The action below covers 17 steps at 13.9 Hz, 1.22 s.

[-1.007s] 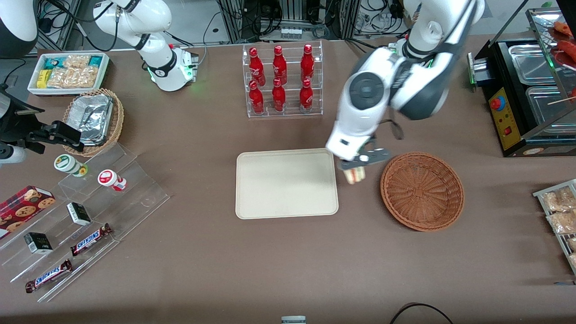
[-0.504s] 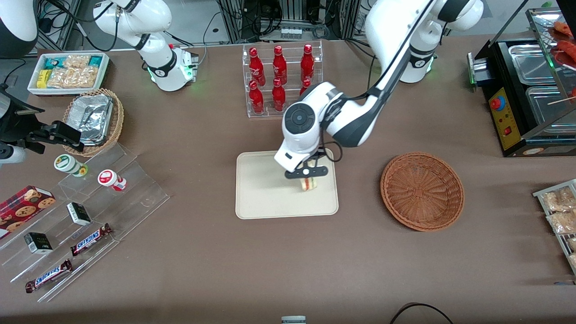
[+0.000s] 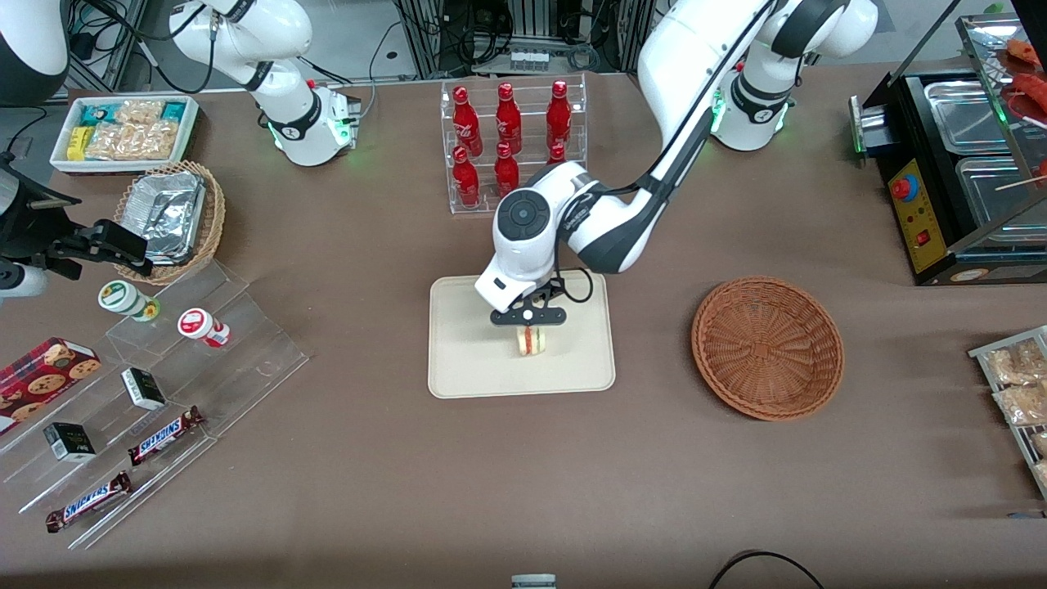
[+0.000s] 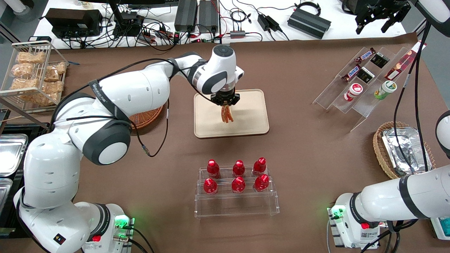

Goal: Place sandwich from basket to tray

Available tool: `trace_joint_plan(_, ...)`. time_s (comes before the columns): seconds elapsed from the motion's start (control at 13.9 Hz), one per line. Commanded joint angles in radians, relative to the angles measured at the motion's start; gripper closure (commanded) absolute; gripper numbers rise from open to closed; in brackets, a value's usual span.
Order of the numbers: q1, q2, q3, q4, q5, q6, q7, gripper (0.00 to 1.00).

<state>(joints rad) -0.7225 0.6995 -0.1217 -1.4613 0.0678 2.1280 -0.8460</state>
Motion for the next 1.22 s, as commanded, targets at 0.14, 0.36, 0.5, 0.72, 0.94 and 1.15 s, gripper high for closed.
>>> trace_joint_plan(0.14,-0.044,0.074,0.014,0.029,0.052,0.047,-0.013,0.89)
trace_joint_plan(0.36,-0.044,0.083,0.016,0.029,0.052,0.058,-0.010,0.89)
trace_joint_plan(0.5,-0.044,0.086,0.014,0.029,0.052,0.058,-0.011,0.50)
trace_joint_plan(0.72,-0.044,0.078,0.016,0.030,0.052,0.056,-0.013,0.00)
trace_joint_plan(0.94,-0.037,0.028,0.017,0.027,0.044,0.040,-0.018,0.00)
trace_joint_plan(1.15,-0.031,-0.070,0.022,0.027,0.053,-0.075,-0.123,0.00)
